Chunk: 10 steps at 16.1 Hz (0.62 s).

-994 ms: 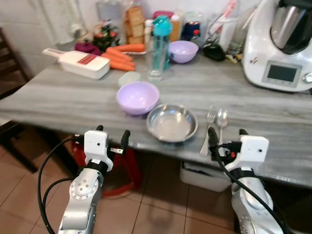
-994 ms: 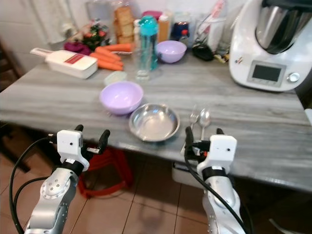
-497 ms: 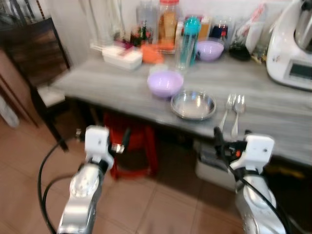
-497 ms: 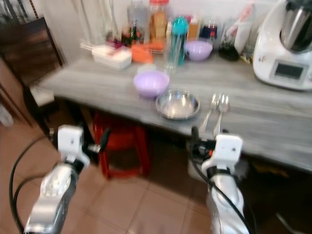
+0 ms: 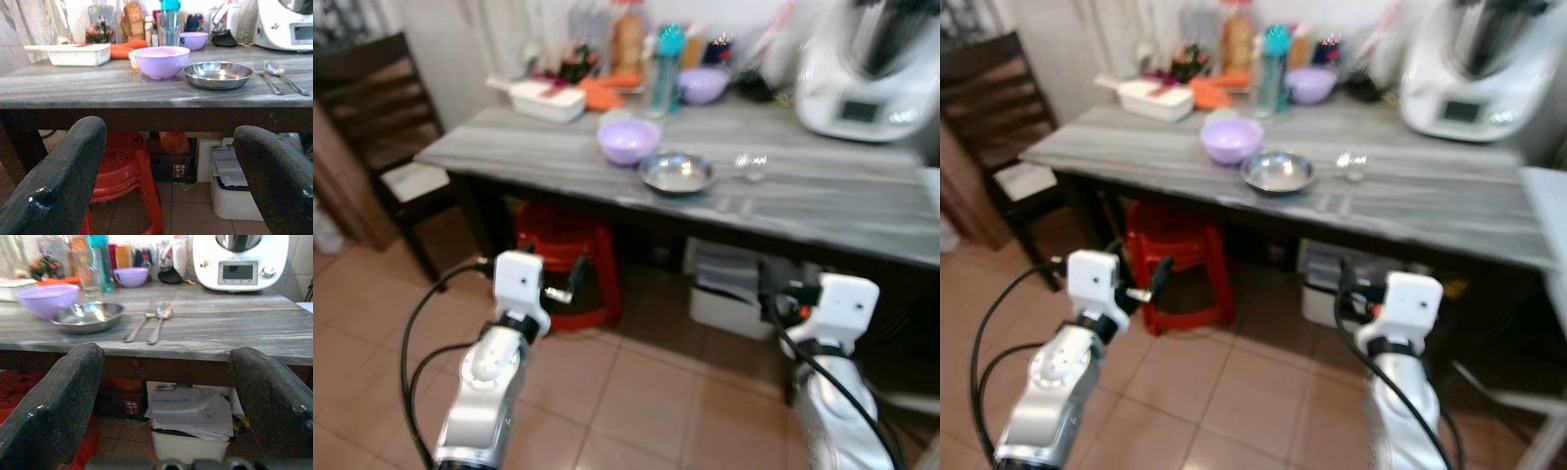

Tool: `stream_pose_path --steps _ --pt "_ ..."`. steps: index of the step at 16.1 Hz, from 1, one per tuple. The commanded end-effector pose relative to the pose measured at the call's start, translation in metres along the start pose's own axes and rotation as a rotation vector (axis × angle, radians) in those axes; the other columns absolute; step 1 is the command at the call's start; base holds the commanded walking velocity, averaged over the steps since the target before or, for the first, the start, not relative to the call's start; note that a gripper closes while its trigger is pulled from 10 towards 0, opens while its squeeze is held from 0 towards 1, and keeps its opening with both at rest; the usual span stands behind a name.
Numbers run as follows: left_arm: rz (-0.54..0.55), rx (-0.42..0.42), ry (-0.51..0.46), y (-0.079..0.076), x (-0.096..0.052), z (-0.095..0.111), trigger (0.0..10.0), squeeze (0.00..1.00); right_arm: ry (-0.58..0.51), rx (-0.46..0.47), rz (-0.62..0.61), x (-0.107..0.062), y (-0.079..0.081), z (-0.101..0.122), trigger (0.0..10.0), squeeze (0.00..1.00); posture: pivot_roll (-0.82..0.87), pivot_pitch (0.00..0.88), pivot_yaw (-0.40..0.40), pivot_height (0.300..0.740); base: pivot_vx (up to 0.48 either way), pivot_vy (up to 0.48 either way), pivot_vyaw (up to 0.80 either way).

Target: Setting the table

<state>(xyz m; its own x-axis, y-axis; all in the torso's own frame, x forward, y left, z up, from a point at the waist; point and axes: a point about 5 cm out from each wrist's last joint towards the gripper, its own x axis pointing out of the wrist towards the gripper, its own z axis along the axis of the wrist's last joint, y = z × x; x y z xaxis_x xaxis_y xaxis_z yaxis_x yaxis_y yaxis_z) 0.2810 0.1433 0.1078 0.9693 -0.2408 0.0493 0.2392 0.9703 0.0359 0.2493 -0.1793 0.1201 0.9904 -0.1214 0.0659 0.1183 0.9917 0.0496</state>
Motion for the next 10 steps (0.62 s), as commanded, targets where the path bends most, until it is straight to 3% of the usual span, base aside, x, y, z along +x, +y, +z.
stream_pose_path --steps 1,10 --pt "-0.003 -0.01 0.0 -0.0009 0.0002 -0.0011 10.0 0.0 -0.011 -0.008 0.001 0.0038 -0.0002 0.0027 10.0 0.0 -0.02 0.0 0.032 0.74 -0.255 0.0 0.0" --pt "-0.044 -0.03 -0.025 -0.0079 0.0019 0.0005 10.0 0.0 0.0 0.005 0.013 0.0074 0.0033 -0.002 10.0 0.0 0.0 0.0 0.028 0.74 0.0 0.0 0.0"
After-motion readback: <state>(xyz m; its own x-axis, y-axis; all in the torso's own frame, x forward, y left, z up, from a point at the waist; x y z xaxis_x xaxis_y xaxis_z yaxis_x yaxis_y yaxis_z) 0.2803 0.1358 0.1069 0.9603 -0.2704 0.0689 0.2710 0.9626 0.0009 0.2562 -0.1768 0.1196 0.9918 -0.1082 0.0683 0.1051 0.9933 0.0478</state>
